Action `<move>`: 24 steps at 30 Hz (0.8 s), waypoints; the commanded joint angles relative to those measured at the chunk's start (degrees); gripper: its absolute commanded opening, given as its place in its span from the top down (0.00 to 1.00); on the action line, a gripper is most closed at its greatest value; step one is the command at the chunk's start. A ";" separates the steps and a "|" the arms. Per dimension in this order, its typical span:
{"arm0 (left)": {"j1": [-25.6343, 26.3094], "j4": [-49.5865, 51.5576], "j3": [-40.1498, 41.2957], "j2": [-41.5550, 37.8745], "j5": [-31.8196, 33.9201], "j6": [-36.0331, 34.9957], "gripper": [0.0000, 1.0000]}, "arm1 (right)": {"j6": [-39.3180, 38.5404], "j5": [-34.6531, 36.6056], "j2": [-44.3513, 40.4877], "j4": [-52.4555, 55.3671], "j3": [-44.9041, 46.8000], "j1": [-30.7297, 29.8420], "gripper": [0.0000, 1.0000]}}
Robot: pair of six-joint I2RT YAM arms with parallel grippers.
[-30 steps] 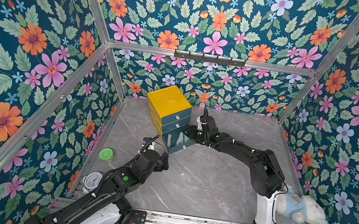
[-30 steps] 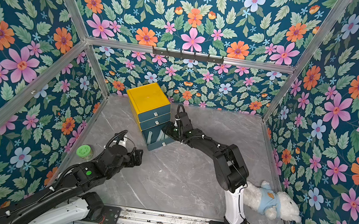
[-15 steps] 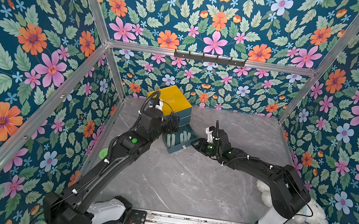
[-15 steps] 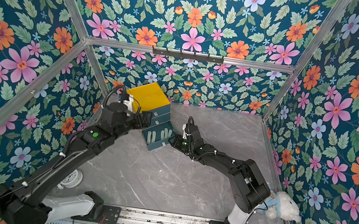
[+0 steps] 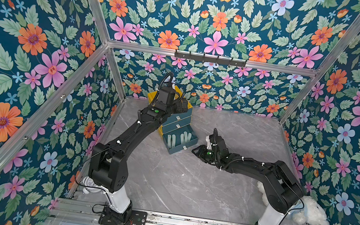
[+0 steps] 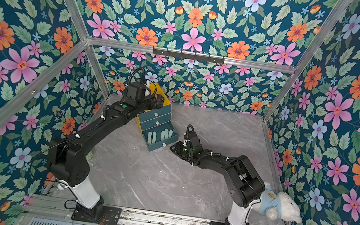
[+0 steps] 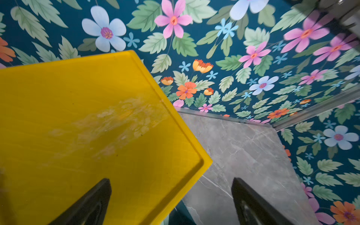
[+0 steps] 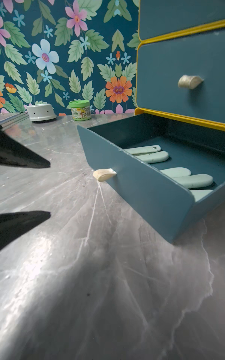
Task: Place the fruit knives into the drawer by color
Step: Close the drawer in the storage box.
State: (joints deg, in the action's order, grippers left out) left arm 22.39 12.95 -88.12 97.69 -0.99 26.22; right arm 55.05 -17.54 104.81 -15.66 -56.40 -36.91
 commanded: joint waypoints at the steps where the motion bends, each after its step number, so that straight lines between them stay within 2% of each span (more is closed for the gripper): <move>1: -0.14 0.48 0.10 1.20 0.67 -0.99 0.01 | 2.57 -0.43 2.67 -4.02 -2.03 -0.01 0.61; 11: -0.15 0.06 3.36 2.15 -0.58 -0.82 0.01 | 5.91 -2.18 13.80 -5.37 -12.44 0.06 0.62; 18: -0.02 0.07 6.05 1.33 -1.62 -0.12 0.01 | 10.14 -3.59 20.99 -10.89 -20.07 0.32 0.60; 24: 0.33 0.38 8.08 0.75 -1.60 -0.18 0.01 | 16.78 -5.03 27.23 -17.82 -25.14 0.87 0.56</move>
State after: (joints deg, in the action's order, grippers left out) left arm 22.57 3.60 -81.12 97.91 -0.99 24.97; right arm 66.63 -21.82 130.56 -27.77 -80.20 -36.18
